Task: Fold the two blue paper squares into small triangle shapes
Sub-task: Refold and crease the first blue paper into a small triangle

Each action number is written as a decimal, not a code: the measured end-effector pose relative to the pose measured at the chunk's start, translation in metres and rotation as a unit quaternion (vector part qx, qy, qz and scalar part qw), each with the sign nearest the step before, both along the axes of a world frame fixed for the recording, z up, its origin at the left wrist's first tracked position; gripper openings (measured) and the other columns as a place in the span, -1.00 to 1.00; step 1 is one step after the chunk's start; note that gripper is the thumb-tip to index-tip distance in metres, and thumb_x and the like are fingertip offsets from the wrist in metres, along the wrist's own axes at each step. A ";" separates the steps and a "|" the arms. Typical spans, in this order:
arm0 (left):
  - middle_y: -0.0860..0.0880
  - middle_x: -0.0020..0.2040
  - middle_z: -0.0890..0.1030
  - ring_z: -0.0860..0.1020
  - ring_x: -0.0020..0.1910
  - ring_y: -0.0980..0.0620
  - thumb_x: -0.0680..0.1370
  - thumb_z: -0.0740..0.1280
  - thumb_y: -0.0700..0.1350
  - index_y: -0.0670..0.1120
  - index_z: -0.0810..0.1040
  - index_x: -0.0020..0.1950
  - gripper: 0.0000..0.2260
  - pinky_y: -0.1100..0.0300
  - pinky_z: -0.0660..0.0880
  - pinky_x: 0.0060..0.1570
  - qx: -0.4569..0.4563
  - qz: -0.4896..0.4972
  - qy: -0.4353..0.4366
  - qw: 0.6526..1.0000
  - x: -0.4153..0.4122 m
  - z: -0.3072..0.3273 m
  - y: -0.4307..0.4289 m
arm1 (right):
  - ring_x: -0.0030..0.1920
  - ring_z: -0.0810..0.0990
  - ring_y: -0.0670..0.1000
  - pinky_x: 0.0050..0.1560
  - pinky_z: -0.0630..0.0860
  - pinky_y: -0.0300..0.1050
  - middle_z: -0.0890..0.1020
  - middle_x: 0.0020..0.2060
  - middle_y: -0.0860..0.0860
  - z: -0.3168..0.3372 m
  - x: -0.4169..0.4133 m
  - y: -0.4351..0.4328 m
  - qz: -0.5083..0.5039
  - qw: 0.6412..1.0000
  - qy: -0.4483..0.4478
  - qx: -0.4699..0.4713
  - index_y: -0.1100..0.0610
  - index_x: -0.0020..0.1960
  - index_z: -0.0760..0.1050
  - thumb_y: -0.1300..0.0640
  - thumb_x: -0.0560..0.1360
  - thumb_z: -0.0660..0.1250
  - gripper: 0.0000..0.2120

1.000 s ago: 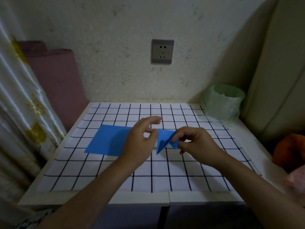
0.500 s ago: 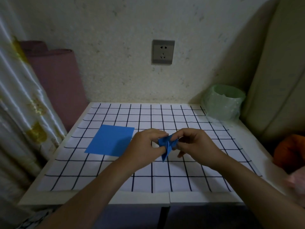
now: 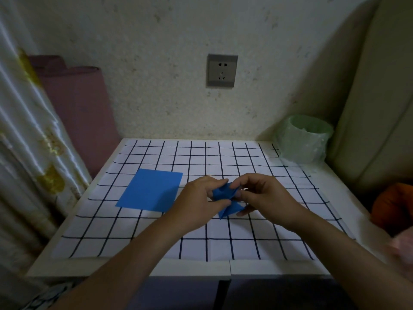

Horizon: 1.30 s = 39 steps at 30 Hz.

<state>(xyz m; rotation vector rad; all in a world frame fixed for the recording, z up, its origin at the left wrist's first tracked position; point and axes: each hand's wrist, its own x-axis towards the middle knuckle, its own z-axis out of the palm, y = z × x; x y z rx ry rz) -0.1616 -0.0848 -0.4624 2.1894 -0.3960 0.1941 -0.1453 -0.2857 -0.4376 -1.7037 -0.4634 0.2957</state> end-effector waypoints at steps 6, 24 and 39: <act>0.18 0.25 0.49 0.48 0.13 0.27 0.61 0.27 -0.07 0.02 0.43 0.45 -0.61 0.43 0.44 0.11 0.026 -0.022 0.014 0.999 0.003 -0.002 0.001 | 0.00 0.69 0.09 -0.17 0.67 0.03 0.68 -0.06 0.10 0.000 0.001 -0.002 0.005 1.000 0.012 -0.015 0.19 0.00 0.59 0.30 0.56 0.31 -0.91; 0.23 -0.09 0.63 0.62 -0.15 0.17 0.61 0.24 -0.02 0.26 0.59 -0.02 -0.81 0.09 0.66 -0.21 -0.090 0.027 0.066 0.993 0.000 0.005 0.000 | -0.14 0.72 0.07 -0.26 0.66 0.03 0.68 -0.05 0.01 0.000 -0.003 0.004 -0.047 0.996 -0.061 -0.047 0.10 -0.07 0.61 0.22 0.49 0.44 -0.95; 0.16 -0.07 0.69 0.65 -0.02 0.19 0.61 0.30 -0.16 0.14 0.68 0.01 -0.78 0.22 0.63 -0.18 -0.232 -0.007 0.156 0.960 0.004 0.011 0.005 | -0.02 0.56 -0.13 -0.17 0.59 -0.23 0.49 0.08 -0.20 -0.007 0.001 -0.005 -0.010 0.908 -0.359 -0.217 -0.22 0.38 0.43 0.07 0.53 0.32 -0.55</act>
